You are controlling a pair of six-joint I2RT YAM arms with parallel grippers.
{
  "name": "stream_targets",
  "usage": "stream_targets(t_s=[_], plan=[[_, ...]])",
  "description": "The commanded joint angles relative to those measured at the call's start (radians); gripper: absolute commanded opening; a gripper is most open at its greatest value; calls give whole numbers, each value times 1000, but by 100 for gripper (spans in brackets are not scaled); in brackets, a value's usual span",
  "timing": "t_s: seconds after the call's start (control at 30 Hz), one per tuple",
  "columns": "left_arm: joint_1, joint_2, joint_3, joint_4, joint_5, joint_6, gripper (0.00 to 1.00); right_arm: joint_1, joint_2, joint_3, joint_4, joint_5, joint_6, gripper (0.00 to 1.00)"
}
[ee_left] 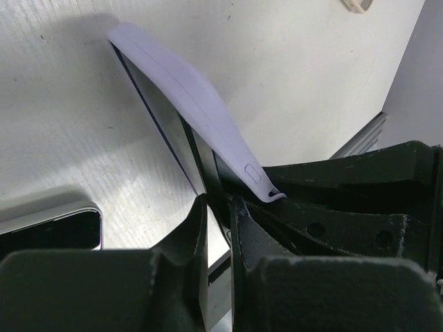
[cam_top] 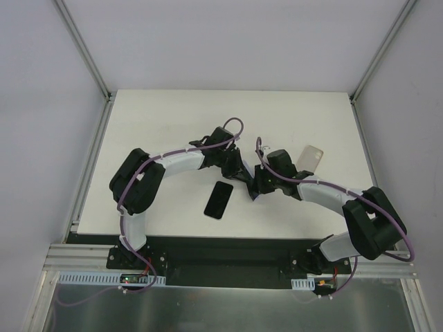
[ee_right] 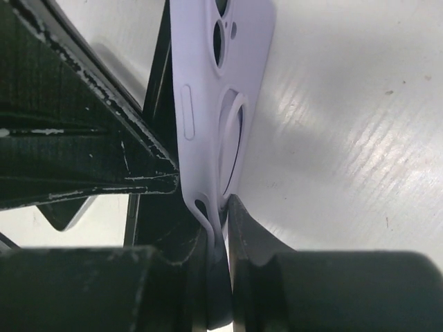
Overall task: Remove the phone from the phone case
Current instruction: Remove the phone case from the phone.
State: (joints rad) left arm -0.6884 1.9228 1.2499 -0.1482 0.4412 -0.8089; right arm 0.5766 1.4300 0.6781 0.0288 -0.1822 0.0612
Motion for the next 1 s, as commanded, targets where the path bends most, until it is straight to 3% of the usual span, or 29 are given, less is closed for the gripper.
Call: stream_targets(t_s=[0.0, 0.2, 0.4, 0.6, 0.97], plan=[[35, 51, -93, -382, -180, 260, 0, -55, -74, 122, 45, -88, -118, 1], [38, 45, -35, -445, -205, 312, 0, 9, -108, 216, -187, 38, -333, 1], [38, 71, 26, -484, -196, 347, 0, 88, -83, 279, -271, -81, -428, 1], [41, 79, 31, -495, -183, 361, 0, 83, -92, 227, -161, -172, -339, 1], [46, -24, 68, -473, -104, 321, 0, 2, -92, 224, -156, 102, -100, 1]])
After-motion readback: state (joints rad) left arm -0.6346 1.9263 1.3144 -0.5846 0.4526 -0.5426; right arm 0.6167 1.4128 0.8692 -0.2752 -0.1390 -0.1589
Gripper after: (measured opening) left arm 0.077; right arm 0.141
